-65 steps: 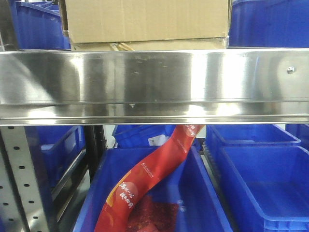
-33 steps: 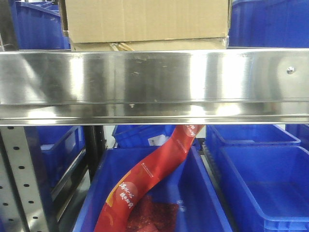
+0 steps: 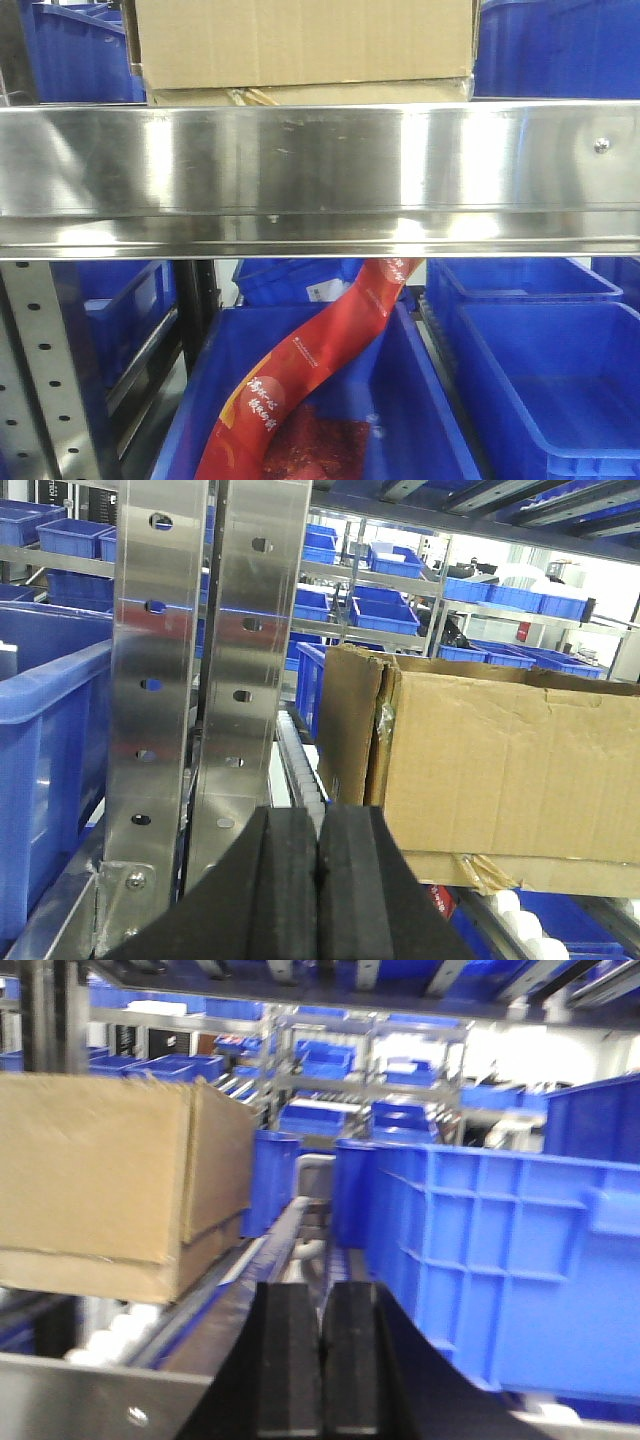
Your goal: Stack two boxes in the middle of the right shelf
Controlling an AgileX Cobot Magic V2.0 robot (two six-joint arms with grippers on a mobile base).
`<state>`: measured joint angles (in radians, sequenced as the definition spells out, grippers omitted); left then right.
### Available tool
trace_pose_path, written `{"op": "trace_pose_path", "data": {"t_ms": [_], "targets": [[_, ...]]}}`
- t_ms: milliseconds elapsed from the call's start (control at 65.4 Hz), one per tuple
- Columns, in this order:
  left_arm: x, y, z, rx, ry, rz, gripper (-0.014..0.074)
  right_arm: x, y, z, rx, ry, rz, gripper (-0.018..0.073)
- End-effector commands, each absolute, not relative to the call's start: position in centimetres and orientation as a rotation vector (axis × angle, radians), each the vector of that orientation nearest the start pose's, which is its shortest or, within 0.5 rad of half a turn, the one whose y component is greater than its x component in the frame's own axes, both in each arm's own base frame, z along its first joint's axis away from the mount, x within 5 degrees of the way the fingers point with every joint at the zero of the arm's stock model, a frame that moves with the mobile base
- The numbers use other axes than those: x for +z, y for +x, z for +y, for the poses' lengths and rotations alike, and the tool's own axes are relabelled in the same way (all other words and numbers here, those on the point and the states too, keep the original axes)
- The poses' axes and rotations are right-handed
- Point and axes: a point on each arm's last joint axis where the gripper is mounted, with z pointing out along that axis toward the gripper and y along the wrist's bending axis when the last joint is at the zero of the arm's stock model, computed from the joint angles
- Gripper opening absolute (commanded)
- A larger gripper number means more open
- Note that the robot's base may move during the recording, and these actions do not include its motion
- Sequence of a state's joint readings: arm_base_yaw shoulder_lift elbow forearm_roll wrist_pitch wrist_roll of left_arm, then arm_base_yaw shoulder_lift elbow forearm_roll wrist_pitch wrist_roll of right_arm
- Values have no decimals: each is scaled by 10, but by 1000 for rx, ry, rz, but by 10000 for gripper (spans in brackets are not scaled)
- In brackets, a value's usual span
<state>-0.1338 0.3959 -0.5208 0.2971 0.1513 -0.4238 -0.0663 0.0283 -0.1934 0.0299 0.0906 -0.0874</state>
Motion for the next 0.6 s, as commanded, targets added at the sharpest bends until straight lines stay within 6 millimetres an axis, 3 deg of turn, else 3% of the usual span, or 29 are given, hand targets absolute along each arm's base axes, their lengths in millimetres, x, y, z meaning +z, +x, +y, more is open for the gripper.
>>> {"op": "trace_pose_path", "data": {"t_ms": [0, 168, 581], "targets": [[350, 84, -8, -187, -33, 1483, -91, 248, 49, -4, -129, 13, 1392, -162], [350, 84, -8, -186, -34, 1485, -91, 213, 56, -5, -101, 38, 1484, -162], [350, 84, -8, -186, -34, 1485, -91, 210, 56, -5, -88, 50, 1520, -162]]}}
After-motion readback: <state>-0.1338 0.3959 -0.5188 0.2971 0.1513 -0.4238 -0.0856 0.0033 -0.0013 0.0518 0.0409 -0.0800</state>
